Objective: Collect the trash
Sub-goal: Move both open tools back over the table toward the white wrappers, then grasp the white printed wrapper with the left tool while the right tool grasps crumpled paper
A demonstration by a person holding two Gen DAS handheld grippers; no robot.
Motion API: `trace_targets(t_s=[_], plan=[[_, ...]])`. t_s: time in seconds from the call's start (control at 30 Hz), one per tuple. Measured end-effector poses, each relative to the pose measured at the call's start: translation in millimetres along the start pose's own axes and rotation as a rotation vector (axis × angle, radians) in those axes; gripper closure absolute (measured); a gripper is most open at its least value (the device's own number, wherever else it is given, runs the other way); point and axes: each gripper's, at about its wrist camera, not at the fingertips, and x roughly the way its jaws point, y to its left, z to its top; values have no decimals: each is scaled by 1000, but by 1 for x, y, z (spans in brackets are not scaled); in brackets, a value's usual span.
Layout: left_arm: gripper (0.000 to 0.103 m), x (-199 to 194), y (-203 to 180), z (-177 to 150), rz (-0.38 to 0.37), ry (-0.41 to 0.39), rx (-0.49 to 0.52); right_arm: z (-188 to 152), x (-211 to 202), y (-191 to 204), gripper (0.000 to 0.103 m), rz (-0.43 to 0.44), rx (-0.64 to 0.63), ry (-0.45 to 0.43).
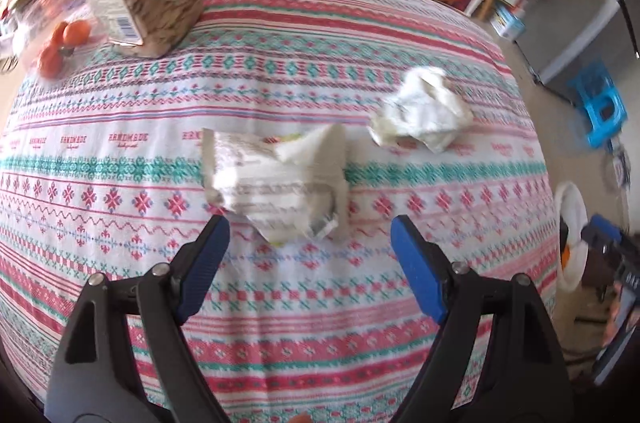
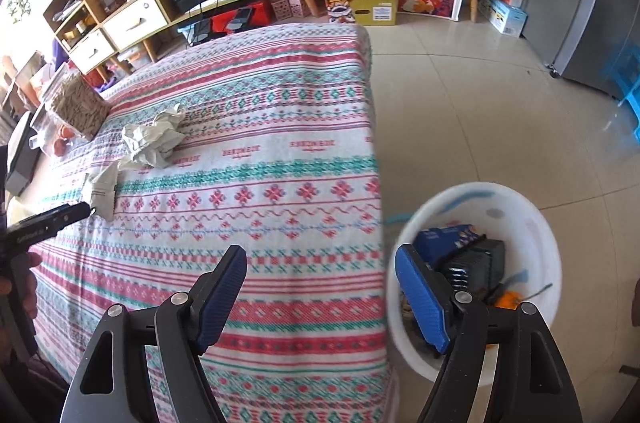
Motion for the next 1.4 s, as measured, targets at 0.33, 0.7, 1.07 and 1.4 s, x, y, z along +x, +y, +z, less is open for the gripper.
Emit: trace_targets(t_s=[0.33, 0.7, 1.07, 1.4], plan=[[25, 34, 1, 17, 75, -14, 15, 16, 21, 26, 24, 22, 10, 11], [71, 25, -3, 11, 57, -53, 65, 24, 38, 58, 24, 47, -1, 30], [79, -24, 14, -7, -20, -55, 31, 39, 45, 112, 24, 93, -109, -6], [79, -42, 37, -13, -45, -57, -4, 71, 82, 161, 24, 169, -194, 14]])
